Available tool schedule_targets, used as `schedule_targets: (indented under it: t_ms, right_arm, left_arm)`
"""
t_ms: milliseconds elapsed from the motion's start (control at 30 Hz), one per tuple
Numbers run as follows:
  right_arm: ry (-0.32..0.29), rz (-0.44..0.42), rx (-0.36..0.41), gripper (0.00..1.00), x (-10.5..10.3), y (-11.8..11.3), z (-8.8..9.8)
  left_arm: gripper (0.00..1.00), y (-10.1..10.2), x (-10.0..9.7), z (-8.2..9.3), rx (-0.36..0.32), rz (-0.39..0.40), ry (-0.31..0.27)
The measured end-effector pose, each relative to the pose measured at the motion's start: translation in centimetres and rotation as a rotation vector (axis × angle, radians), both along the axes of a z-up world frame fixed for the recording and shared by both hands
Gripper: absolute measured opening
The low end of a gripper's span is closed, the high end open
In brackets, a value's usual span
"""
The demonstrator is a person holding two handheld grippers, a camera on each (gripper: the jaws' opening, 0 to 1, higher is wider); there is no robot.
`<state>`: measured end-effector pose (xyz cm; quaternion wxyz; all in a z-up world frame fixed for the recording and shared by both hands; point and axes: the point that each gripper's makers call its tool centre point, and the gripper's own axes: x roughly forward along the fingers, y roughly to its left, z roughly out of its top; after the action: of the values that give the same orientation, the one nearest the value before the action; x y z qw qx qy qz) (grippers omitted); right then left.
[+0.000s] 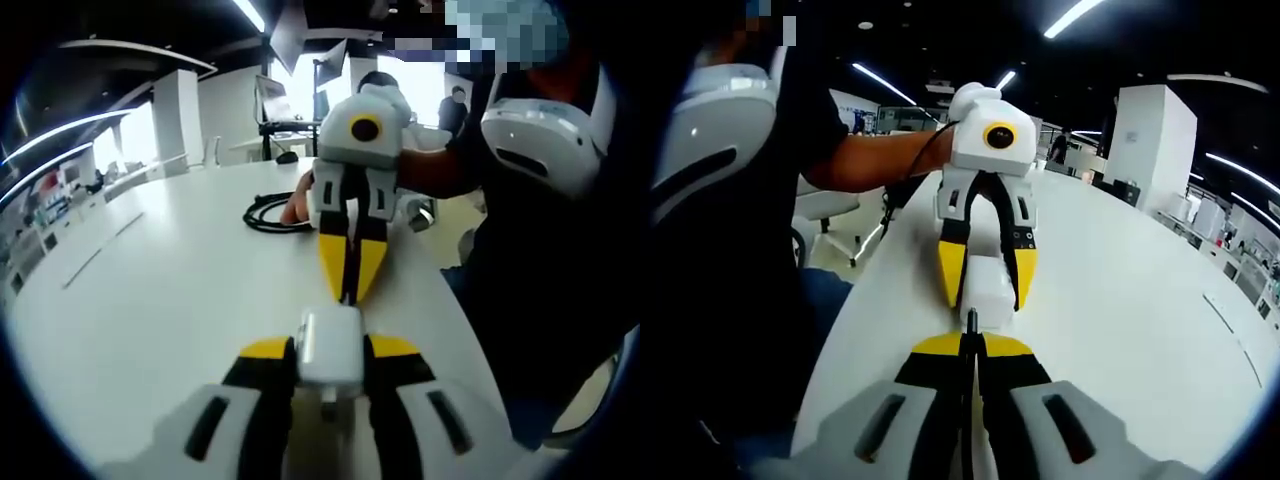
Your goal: Plug the desk Type‑C cable into the charger adapter.
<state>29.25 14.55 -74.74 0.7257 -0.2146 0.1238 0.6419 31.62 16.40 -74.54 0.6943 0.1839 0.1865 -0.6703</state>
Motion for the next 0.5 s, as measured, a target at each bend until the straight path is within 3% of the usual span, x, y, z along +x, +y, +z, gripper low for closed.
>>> schedule_targets:
  t_ms: [500]
  right_arm:
    - [0.009,-0.004,0.004,0.03,0.06,0.03,-0.03]
  left_arm:
    - [0.27,0.01,0.03,0.02,-0.001,0.0,0.001]
